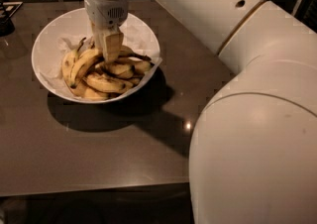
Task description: Pick banana from white bowl
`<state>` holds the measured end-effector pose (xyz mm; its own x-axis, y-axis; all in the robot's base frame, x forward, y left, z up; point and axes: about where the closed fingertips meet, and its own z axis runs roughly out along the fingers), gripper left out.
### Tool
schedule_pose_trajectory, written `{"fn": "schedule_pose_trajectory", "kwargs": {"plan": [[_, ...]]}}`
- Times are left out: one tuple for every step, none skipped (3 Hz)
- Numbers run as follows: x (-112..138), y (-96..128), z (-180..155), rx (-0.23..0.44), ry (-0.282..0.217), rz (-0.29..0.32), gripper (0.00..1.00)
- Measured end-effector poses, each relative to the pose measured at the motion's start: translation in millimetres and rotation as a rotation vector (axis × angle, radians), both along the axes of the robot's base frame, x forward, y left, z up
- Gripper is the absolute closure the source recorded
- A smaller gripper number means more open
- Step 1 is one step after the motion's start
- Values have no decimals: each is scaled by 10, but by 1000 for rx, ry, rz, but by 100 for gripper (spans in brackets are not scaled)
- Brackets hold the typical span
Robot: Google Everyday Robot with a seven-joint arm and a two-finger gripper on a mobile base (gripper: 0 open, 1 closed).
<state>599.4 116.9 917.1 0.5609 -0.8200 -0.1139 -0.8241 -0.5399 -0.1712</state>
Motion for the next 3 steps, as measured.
{"fn": "schedule_pose_trajectory", "kwargs": {"plan": [[0,0,0,0,0,0,87],[19,39,35,34,-17,-2,100],[-193,-39,241,127,-39,15,100]]}}
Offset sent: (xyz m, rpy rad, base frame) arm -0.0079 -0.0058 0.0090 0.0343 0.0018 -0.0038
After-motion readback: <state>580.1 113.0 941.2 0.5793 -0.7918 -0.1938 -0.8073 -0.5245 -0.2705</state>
